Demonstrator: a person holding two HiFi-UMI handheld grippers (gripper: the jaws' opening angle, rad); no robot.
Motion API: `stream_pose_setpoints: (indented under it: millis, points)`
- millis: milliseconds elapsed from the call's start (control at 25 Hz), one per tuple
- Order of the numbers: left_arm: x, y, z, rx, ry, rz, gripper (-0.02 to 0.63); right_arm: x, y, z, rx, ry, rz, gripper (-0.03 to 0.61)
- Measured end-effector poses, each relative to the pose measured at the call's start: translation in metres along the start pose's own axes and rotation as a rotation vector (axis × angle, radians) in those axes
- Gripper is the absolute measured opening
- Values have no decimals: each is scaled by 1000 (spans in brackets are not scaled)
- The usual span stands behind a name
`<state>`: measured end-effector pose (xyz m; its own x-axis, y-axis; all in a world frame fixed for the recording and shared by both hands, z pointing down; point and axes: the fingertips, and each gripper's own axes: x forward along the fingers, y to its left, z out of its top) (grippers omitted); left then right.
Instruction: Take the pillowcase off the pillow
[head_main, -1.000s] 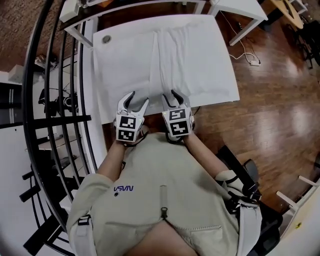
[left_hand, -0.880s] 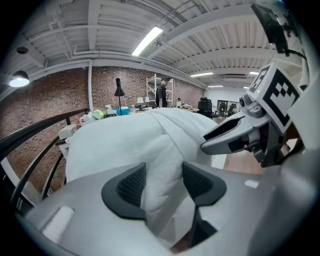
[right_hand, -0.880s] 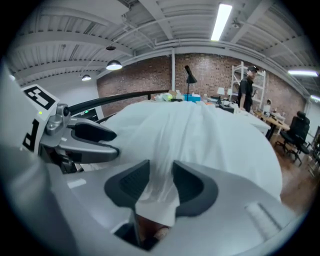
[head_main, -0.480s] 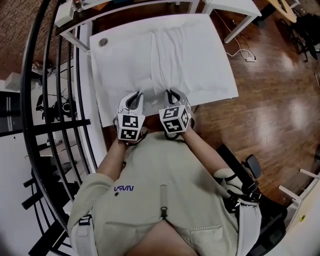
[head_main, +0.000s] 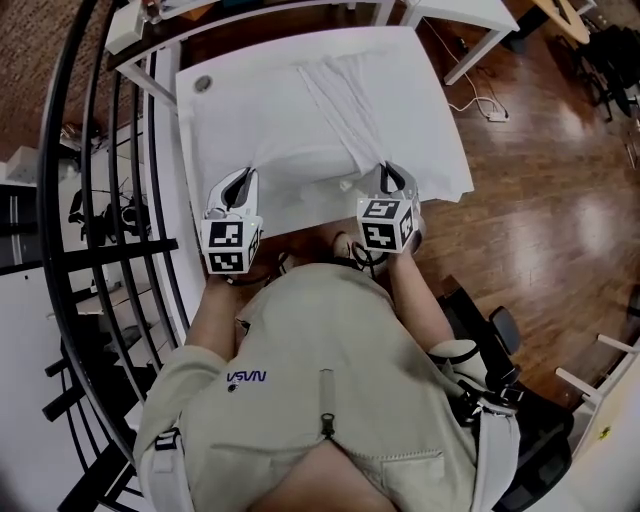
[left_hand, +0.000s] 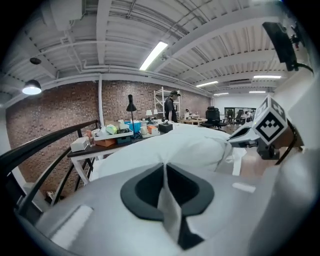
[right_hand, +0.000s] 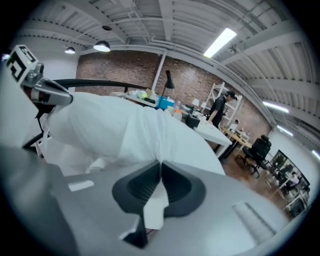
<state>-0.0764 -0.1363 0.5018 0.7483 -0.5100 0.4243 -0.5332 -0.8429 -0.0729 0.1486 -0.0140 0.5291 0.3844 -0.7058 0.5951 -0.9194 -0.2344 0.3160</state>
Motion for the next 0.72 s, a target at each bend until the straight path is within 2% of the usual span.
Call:
stream_pose_setpoints:
  millis: [160,320,440,600,720]
  points:
    - [0,-5,-22,-52,54,-37,23,13,-4,-23,44,66,18,17]
    - [10,-24,-79,-149,165,-92,21,26,9,-54,118,151,70,16]
    - [14,-33,-94,-130,184,-90,23,27,13,-64,116,182,86,16]
    - [20,-34,-93,-119,173,-80,28,29,12,-62,94,172,79,17]
    - [21,-35,-89,-120,164,-94,55,27,13,-59,118,155,103,18]
